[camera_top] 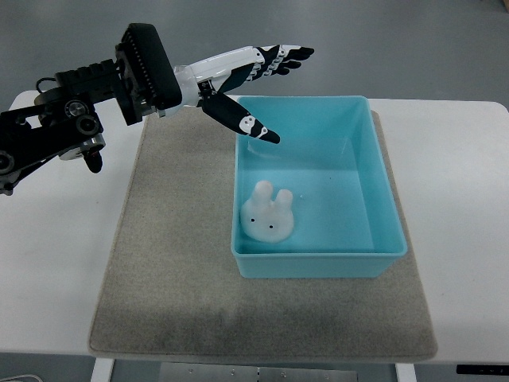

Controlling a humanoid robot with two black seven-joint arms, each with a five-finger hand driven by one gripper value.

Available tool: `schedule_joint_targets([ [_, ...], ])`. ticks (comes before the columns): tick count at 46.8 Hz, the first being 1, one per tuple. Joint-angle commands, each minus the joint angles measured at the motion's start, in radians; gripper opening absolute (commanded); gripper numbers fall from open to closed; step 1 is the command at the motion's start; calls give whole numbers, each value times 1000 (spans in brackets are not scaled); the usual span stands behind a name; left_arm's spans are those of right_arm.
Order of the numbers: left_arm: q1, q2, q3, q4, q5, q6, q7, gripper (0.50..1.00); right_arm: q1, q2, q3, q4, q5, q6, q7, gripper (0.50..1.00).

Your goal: Place white toy into blue box with left hand

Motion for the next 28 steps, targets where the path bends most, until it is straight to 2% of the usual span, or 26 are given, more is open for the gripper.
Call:
schedule_joint_targets([
  [1, -1, 38, -31, -7, -108, -15, 5, 1000, 0, 0, 0, 0, 0, 0, 0, 936],
  [5, -1, 78, -34, -7, -255, -47, 8, 999, 0, 0, 0, 0, 0, 0, 0, 936],
  [12, 6, 178, -77, 3, -502, -156, 11, 999, 0, 0, 0, 0, 0, 0, 0, 936],
  [18, 14, 195, -88, 69, -632, -211, 19, 999, 0, 0, 0, 0, 0, 0, 0, 936],
  [23, 52, 195, -102, 123, -731, -245, 65, 999, 0, 0, 0, 0, 0, 0, 0, 936],
  [28, 114, 196, -133, 144, -844, -268, 166, 999, 0, 0, 0, 0, 0, 0, 0, 936],
])
